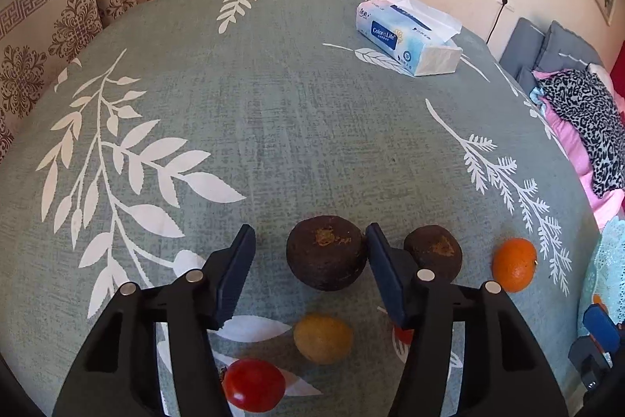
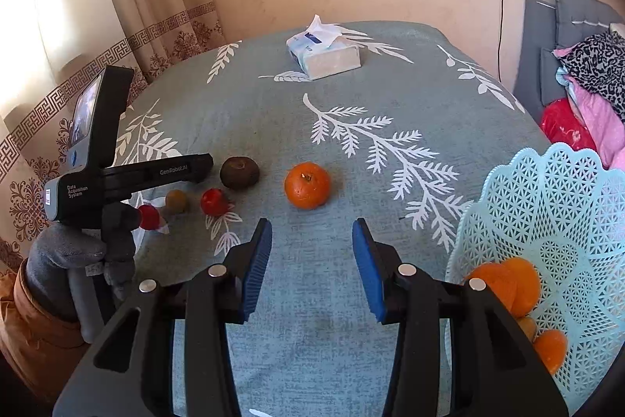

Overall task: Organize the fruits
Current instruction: 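Grasp a dark avocado with the left tool while the right tool grasps an orange, then carry the avocado and orange into the light blue basket and open both tools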

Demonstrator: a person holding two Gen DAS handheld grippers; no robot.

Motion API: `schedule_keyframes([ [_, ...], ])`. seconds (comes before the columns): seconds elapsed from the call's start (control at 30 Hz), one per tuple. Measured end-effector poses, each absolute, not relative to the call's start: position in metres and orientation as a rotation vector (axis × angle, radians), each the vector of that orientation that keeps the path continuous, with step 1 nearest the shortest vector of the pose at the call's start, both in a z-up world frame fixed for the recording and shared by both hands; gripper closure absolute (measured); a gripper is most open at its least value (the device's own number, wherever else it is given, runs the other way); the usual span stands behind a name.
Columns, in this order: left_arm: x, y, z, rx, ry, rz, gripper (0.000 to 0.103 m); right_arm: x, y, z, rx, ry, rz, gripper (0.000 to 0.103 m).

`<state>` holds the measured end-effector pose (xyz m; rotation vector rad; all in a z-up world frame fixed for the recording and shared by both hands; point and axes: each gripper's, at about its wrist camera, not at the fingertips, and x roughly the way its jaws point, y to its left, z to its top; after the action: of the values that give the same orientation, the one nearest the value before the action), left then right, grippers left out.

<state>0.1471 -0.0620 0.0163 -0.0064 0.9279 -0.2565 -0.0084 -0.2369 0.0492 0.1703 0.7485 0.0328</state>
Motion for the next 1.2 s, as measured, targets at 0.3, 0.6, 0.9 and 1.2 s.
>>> schedule_keyframes([
  [0.3, 0.139, -0.058, 0.019, -0.052, 0.909, -0.333, 0.062, 0.019, -0.229, 0.04, 0.185, 0.796, 0.041, 0.059],
  [0.6, 0.122, -0.05, 0.04, -0.069, 0.826, -0.33, 0.062, 0.053, -0.228, 0.029, 0.191, 0.836, 0.011, 0.059],
  [0.9, 0.12, -0.048, 0.042, -0.066, 0.814, -0.314, 0.062, 0.082, -0.229, 0.013, 0.2, 0.883, -0.006, 0.057],
  [1.2, 0.118, -0.05, 0.04, -0.058, 0.81, -0.319, 0.062, 0.087, -0.222, 0.006, 0.138, 0.877, -0.024, 0.062],
])
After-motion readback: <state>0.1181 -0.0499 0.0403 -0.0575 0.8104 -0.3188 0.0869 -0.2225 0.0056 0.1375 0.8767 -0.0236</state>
